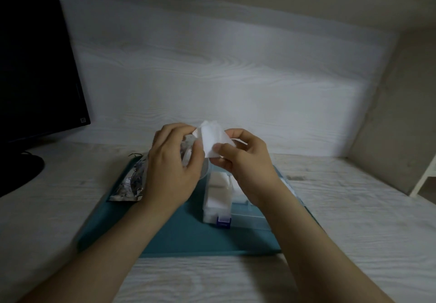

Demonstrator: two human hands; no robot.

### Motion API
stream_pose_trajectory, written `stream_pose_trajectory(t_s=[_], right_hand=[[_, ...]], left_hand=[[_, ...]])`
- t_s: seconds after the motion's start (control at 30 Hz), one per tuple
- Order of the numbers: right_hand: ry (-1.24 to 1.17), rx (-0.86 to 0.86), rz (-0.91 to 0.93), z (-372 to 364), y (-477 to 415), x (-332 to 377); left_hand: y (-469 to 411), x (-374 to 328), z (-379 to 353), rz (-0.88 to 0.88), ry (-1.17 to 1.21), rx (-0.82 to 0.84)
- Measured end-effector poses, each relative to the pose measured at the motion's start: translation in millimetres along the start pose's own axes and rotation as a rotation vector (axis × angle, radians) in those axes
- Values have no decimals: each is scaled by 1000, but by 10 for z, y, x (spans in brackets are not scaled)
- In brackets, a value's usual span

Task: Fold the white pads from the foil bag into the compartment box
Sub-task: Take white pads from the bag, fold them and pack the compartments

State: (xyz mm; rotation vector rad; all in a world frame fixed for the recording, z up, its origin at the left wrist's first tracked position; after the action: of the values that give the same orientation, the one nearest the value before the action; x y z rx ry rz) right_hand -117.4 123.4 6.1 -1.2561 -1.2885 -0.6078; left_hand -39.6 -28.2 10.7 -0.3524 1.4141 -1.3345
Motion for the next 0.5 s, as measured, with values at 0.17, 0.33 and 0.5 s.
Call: stream_pose_trajectory(t_s=[0.17,0.33,0.5], right_hand=[[-44,50,10,64,76,-47],[146,87,166,45,93,7],[459,-24,260,66,69,-31]], left_hand=[[114,-45,-222,357,409,292],[211,-50,-465,709,971,435],[203,-19,-489,781,1061,452]])
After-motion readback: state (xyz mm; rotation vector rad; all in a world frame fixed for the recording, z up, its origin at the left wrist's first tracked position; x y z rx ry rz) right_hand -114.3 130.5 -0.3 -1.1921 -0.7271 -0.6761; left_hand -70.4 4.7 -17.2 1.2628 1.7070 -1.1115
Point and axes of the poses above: each hand's wrist, its own y-axis away from the middle knuckle, its own z-axis out of the back of the hand, x = y × z, the point moved 6 cm from there along -y, towards the middle knuckle, and after that the axes turned 4 degrees about z, right-handed, at the moved point
